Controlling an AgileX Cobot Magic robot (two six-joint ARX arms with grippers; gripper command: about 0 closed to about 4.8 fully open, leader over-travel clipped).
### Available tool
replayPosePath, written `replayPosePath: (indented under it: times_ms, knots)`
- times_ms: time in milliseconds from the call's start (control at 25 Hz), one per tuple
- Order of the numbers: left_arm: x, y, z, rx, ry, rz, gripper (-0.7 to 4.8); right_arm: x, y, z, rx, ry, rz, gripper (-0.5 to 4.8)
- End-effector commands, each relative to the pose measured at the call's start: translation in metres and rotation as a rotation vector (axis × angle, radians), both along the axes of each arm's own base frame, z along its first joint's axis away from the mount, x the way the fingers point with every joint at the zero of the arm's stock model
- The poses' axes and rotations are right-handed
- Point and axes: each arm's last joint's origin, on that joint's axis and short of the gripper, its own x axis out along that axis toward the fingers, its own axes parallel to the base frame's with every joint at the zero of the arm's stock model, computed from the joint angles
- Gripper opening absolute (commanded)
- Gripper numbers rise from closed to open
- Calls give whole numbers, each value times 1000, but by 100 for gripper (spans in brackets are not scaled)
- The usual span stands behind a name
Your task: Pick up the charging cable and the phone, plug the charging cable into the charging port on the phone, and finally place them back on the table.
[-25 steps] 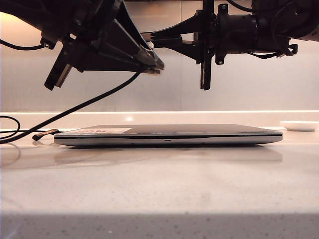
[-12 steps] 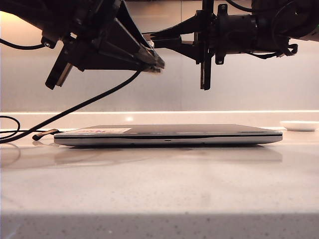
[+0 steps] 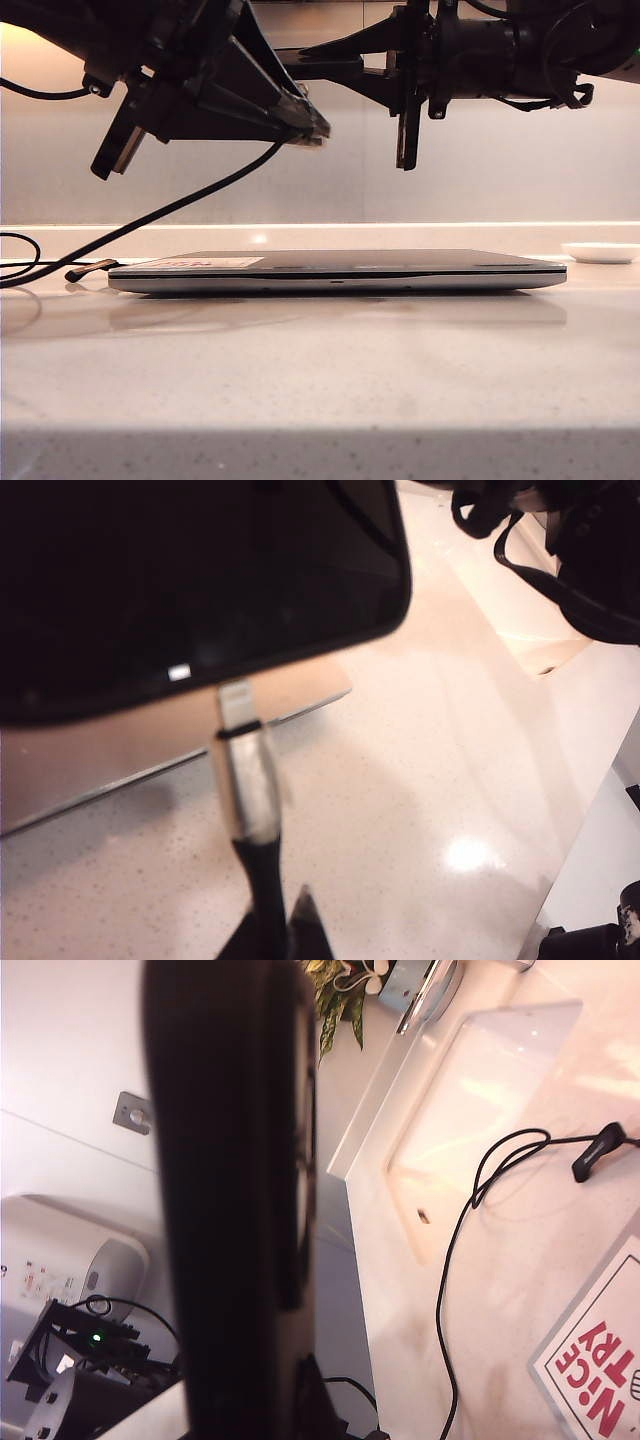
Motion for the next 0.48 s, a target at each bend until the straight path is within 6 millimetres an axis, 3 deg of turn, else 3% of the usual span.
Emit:
replayPosePath:
  times_ms: [40, 480]
  knots:
    - [0, 0, 3, -15, -14, 0, -6, -1, 2, 3, 12, -52, 4, -5]
    - [0, 0, 3, -15, -14, 0, -6, 1, 3, 1, 12, -68, -23, -5]
